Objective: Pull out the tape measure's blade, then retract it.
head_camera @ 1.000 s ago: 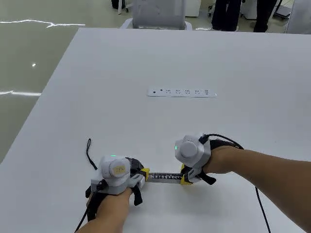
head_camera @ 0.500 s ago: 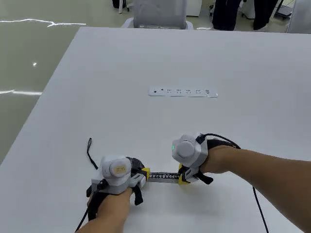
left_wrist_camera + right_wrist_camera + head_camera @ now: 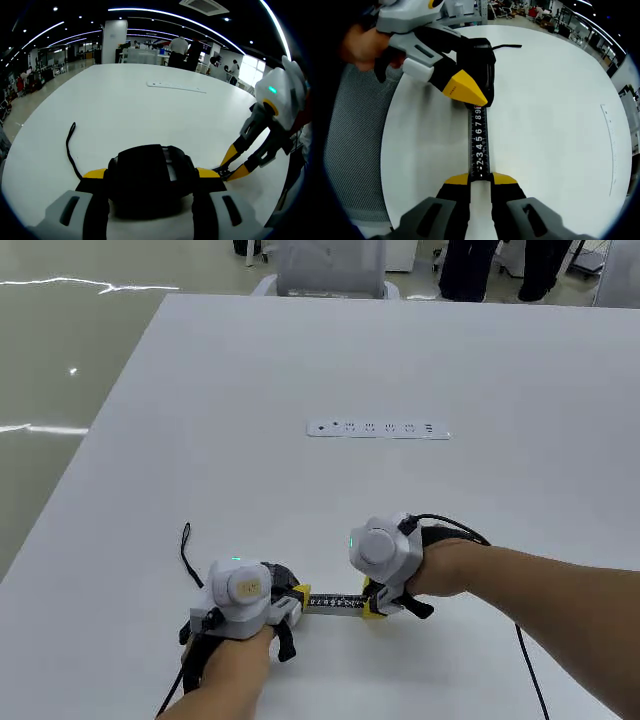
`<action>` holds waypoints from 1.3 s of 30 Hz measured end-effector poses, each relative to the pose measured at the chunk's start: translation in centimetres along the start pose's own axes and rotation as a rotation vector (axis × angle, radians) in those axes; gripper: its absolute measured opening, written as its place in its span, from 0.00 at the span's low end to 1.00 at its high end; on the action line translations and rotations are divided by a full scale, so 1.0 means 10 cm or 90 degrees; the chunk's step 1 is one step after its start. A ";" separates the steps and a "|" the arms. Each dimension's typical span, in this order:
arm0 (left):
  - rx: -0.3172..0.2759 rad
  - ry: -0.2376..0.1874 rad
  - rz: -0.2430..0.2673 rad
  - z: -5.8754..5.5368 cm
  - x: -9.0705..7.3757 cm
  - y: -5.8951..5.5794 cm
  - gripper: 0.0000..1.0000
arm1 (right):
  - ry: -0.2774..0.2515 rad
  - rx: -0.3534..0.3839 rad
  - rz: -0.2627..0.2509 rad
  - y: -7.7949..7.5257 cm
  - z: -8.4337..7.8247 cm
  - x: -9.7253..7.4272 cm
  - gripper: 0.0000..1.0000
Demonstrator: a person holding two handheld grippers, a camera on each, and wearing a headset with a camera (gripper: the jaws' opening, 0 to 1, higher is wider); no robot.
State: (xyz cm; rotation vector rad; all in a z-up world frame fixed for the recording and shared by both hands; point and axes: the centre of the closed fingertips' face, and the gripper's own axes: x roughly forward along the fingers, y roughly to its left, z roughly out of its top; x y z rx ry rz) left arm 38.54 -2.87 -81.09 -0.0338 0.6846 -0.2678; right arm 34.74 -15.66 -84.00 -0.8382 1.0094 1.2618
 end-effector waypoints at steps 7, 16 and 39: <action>0.000 0.000 0.000 0.00 0.00 0.00 0.64 | -0.005 -0.001 0.001 0.01 0.04 0.00 0.14; 0.000 0.000 -0.001 0.00 0.00 0.00 0.64 | -0.008 -0.007 0.003 0.01 0.07 0.02 0.14; -0.001 0.000 -0.001 0.00 0.01 0.00 0.64 | -0.018 -0.010 0.003 0.01 0.21 0.08 0.14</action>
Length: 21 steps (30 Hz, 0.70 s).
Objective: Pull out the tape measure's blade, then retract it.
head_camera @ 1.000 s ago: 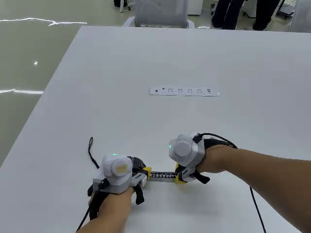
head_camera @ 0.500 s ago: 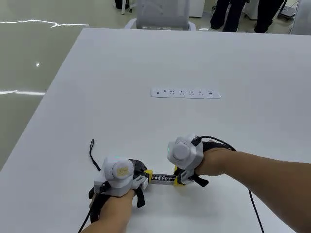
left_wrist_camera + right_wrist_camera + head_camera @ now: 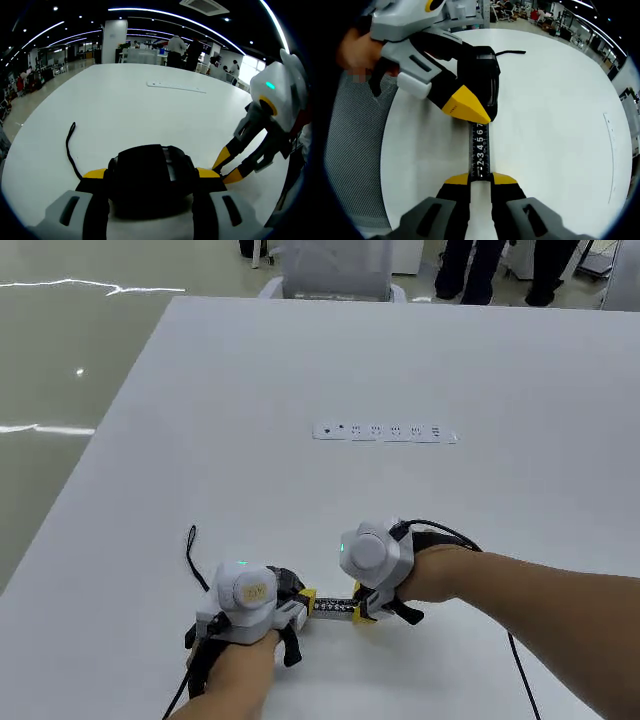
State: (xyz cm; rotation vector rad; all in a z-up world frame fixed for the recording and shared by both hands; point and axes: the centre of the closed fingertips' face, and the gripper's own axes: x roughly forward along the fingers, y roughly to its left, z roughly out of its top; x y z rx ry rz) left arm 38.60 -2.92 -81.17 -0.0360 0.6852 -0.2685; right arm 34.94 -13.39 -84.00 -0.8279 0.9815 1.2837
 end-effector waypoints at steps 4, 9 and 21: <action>0.000 0.000 0.000 0.00 0.00 0.00 0.64 | -0.003 0.000 0.000 0.01 0.03 0.00 0.14; -0.001 -0.001 0.000 0.00 0.00 0.00 0.64 | -0.005 -0.003 0.000 0.01 0.07 0.02 0.14; -0.002 -0.001 -0.001 0.01 0.00 0.00 0.64 | -0.009 -0.003 0.000 0.01 0.14 0.04 0.14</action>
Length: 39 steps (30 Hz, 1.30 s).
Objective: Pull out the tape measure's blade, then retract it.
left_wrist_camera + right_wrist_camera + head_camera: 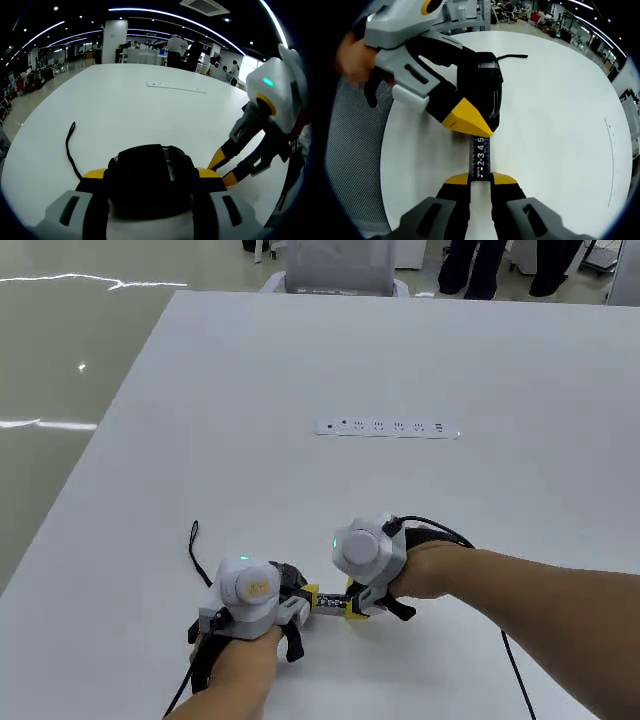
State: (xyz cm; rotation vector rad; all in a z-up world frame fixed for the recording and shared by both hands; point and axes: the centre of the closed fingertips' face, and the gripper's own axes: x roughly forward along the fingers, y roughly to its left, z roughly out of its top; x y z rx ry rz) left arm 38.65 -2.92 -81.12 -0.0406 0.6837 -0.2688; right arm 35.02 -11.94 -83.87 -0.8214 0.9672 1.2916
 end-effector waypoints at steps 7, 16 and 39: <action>-0.001 -0.001 0.000 0.00 0.00 0.00 0.64 | -0.005 -0.001 0.000 0.00 0.04 0.02 0.14; -0.001 -0.001 -0.002 0.00 0.00 0.00 0.64 | -0.011 0.000 -0.001 0.00 0.10 0.05 0.14; -0.003 0.001 -0.005 -0.01 0.00 -0.01 0.64 | -0.036 -0.001 0.000 0.00 0.25 0.11 0.14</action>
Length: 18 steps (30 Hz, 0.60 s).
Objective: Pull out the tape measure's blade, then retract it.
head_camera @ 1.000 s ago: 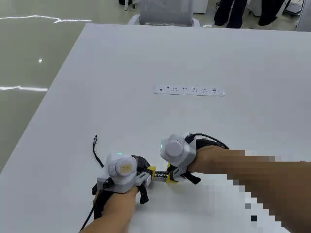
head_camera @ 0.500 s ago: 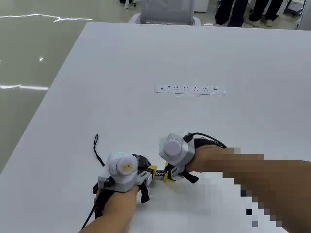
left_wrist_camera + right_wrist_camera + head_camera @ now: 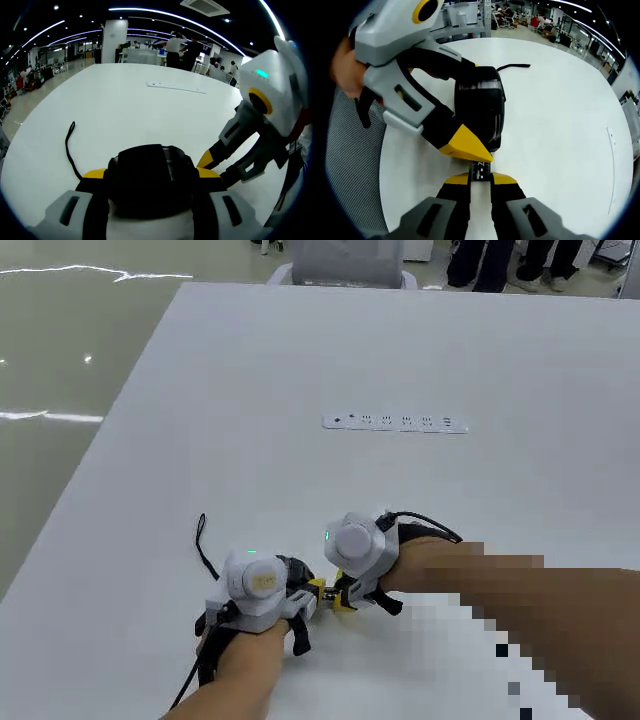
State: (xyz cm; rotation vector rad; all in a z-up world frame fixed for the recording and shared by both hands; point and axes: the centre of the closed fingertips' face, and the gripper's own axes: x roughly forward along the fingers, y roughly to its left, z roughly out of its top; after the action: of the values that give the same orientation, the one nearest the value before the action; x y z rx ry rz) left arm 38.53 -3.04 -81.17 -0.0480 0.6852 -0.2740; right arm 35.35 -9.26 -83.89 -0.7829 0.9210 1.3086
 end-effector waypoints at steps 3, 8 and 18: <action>0.000 0.000 0.000 0.00 0.00 0.00 0.64 | -0.001 -0.001 0.000 0.00 0.01 0.00 0.14; -0.002 0.001 0.000 0.00 0.00 0.00 0.64 | -0.009 -0.008 0.001 0.00 0.03 0.02 0.14; -0.004 0.000 -0.002 0.00 0.00 0.01 0.64 | -0.026 -0.006 0.000 -0.01 0.09 0.04 0.14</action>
State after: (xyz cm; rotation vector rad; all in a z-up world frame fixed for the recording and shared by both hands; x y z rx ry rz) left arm 38.56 -2.92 -81.20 -0.0545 0.6864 -0.2747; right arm 35.57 -8.27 -83.88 -0.7604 0.8835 1.3254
